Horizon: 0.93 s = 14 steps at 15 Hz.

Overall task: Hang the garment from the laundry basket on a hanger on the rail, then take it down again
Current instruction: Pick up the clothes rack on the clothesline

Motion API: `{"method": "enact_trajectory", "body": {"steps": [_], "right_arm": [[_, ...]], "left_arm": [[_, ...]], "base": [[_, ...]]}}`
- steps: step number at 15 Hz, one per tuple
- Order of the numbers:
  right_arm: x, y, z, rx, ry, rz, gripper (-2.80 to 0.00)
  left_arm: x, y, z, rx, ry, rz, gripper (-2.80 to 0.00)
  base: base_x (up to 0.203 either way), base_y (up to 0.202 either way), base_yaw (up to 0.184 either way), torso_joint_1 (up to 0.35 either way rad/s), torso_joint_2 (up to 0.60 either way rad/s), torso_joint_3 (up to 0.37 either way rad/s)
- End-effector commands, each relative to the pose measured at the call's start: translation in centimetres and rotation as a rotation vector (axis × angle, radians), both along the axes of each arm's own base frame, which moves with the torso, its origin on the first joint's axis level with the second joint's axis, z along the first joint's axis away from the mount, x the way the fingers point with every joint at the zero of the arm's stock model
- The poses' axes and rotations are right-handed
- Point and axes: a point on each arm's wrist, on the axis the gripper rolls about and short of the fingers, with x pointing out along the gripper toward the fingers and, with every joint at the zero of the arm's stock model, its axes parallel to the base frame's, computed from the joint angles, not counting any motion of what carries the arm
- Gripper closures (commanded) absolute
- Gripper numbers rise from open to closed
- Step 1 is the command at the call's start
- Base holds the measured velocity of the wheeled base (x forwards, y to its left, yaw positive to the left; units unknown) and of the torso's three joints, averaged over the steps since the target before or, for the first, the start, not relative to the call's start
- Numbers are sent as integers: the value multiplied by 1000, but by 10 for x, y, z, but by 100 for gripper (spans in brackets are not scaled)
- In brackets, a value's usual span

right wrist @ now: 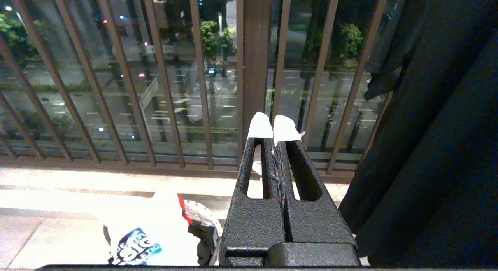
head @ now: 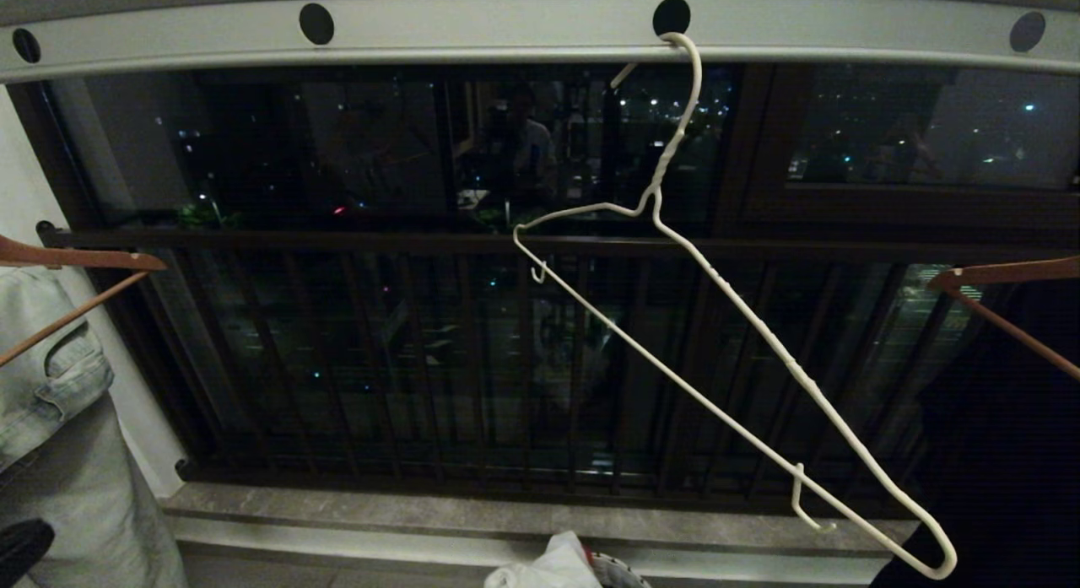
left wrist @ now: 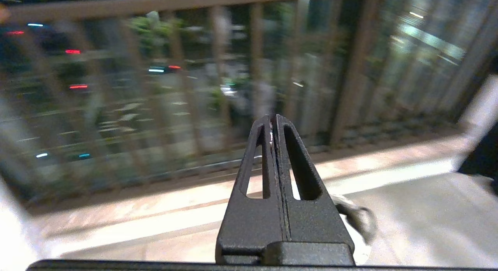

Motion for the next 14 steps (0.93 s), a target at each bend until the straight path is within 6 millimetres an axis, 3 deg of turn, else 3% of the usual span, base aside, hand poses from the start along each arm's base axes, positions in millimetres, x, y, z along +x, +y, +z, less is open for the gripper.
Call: {"method": "enact_trajectory", "body": {"steps": [1,2,4,7,9,10,13,14], "right_arm": [[0,0,0,0,1,1,0],[0,0,0,0,1,1,0],[0,0,0,0,1,0,0],[0,0,0,0,1,2,0],[0,0,0,0,1,-1,0],[0,0,0,0,1,-1,0],[0,0,0,0,1,-1,0],[0,0,0,0,1,-1,0]], "left_arm": [[55,-3,41,-3,117,-106,0],[70,-9,58,-1,128,-181,0],[102,-30,75,11,209,-338,0],[133,-87,90,52,289,-441,0],[140,-131,101,101,321,-401,0],[134,-147,108,118,337,-401,0],[120,-178,119,95,360,-362,0],[118,-192,119,87,360,-310,-280]], "base": [[0,0,0,0,0,0],[0,0,0,0,0,0],[0,0,0,0,0,0],[0,0,0,0,0,0],[0,0,0,0,0,0],[0,0,0,0,0,0],[0,0,0,0,0,0],[0,0,0,0,0,0]]}}
